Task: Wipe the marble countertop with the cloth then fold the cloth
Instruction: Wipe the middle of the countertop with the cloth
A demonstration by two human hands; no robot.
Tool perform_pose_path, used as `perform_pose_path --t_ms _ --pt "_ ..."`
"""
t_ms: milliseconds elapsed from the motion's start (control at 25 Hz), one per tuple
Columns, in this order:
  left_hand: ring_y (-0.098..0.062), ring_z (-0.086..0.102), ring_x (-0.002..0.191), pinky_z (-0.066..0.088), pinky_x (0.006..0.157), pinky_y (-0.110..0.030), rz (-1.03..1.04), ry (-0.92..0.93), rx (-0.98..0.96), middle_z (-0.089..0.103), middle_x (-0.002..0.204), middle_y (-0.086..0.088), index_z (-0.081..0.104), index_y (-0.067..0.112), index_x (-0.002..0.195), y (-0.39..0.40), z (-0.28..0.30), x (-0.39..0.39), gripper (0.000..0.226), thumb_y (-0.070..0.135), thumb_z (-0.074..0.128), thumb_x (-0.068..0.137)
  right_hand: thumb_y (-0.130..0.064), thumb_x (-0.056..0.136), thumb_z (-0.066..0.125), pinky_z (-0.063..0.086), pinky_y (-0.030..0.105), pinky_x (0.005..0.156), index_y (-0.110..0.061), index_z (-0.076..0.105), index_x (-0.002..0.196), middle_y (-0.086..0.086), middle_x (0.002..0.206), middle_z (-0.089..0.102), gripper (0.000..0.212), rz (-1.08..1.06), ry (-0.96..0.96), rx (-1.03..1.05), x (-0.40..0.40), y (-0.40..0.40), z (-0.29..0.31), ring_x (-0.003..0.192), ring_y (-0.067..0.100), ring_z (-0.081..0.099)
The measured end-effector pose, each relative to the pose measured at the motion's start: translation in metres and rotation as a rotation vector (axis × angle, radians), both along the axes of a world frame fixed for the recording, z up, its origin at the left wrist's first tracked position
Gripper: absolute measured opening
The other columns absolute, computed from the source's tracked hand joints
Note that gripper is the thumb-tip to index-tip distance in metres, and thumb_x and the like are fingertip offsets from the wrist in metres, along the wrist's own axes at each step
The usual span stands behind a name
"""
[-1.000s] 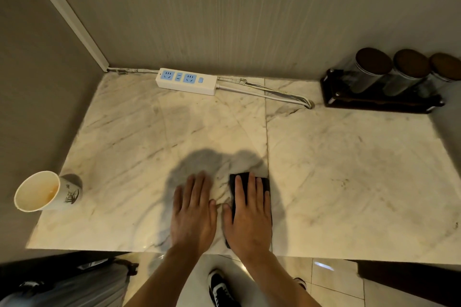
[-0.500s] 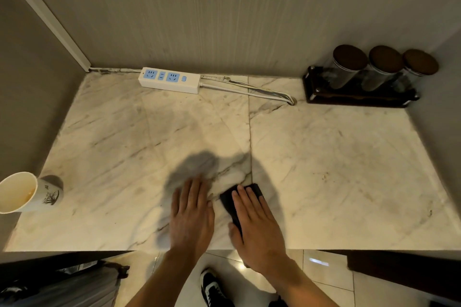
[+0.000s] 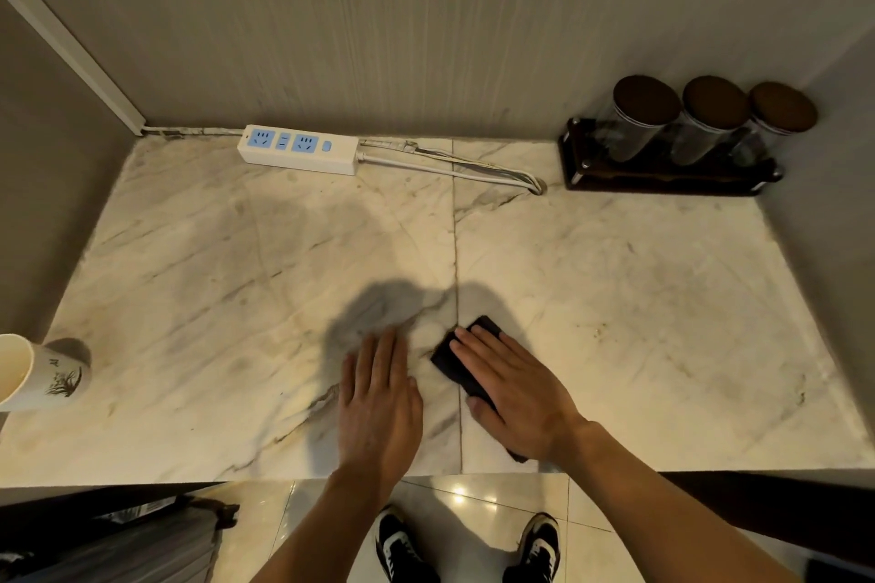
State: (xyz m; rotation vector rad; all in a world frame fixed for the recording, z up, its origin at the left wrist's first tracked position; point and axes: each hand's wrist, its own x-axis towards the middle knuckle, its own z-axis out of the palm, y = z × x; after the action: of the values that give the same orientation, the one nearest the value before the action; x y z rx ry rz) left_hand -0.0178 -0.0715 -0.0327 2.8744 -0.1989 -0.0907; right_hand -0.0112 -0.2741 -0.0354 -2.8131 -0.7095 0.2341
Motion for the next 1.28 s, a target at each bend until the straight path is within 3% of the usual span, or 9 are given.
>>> perform_pose_path --t_ms 360,640,1080,1280 --pt "-0.031 0.027 0.141 0.022 0.114 -0.054 0.07 0.039 -0.06 0.036 0.151 -0.015 0.035 0.007 0.144 -0.036 -0.003 0.026 0.055 0.032 0.024 0.096 -0.036 0.095 0.04 0.01 0.035 0.12 -0.015 0.021 0.151 0.002 0.159 0.019 0.063 0.014 -0.039 0.024 0.043 -0.015 -0.003 0.147 0.015 0.01" --pt "-0.028 0.018 0.144 0.013 0.117 -0.052 0.1 0.051 0.015 0.028 0.155 -0.011 0.029 0.01 0.146 -0.042 -0.013 0.027 0.058 0.039 0.027 0.096 -0.037 0.094 0.038 0.005 0.031 0.119 -0.016 0.021 0.151 -0.001 0.159 0.016 0.063 0.019 -0.047 0.006 0.085 -0.022 -0.003 0.147 0.014 0.009" --pt "-0.026 0.027 0.141 0.017 0.112 -0.049 0.116 0.092 0.043 0.037 0.152 -0.009 0.038 0.011 0.143 -0.045 -0.007 0.03 0.059 0.037 0.034 0.09 -0.038 0.095 0.034 0.005 0.033 0.119 -0.016 0.015 0.152 0.001 0.161 0.013 0.064 0.026 -0.035 -0.023 0.15 -0.023 -0.002 0.147 0.015 0.008" --pt "-0.022 0.022 0.142 0.016 0.113 -0.048 0.116 0.072 0.037 0.037 0.151 -0.006 0.039 0.014 0.143 -0.045 -0.006 0.031 0.059 0.039 0.036 0.09 -0.036 0.094 0.038 0.003 0.031 0.119 -0.014 0.017 0.152 0.004 0.16 0.017 0.065 -0.087 -0.068 -0.012 0.173 -0.018 -0.003 0.147 0.016 0.01"
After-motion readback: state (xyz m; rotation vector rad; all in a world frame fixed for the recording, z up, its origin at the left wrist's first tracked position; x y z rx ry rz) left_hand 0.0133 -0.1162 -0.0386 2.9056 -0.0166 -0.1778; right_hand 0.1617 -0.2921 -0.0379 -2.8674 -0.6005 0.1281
